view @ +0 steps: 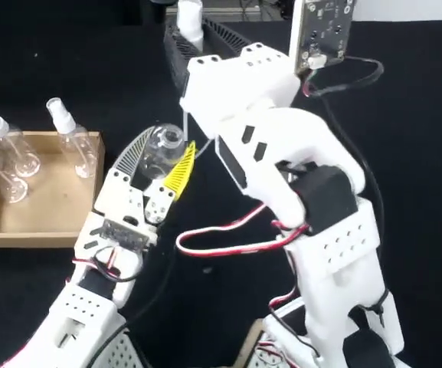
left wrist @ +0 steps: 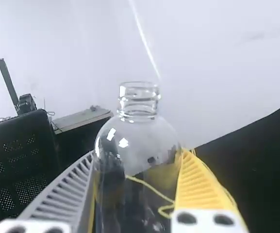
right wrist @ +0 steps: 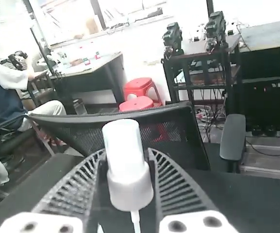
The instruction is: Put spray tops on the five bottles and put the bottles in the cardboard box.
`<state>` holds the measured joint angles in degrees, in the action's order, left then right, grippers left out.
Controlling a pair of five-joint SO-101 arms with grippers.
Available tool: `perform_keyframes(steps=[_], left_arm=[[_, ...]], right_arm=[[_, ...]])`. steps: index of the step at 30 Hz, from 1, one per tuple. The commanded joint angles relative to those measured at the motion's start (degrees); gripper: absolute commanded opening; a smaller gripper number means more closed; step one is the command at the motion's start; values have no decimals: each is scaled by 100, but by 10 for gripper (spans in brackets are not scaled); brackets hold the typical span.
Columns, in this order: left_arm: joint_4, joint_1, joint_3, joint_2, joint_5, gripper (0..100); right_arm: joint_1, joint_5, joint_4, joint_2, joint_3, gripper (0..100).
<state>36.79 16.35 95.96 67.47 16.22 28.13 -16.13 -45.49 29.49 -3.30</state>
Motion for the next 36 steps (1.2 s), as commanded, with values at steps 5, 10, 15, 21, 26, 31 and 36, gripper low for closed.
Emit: perform_keyframes(steps=[5,10,15,21,26,31,36], left_arm=[[158,40,136,70,-18,30],[141,40,136,70,-18,30],[141,40,136,70,-18,30],[141,40,136,70,-26,30],[132,66,136,70,-26,30],[132,75,136,70,-35,30],[132,75,136,70,-35,30]], right_arm=[[88,-26,659,435,110,28],[211,9,642,866,242,28],[211,9,659,945,620,28],[211,9,1363,971,1165,28],[211,-18,1512,998,1165,28],[246,-26,1257,1226,954,28],[457,9,1099,1349,1103,28]])
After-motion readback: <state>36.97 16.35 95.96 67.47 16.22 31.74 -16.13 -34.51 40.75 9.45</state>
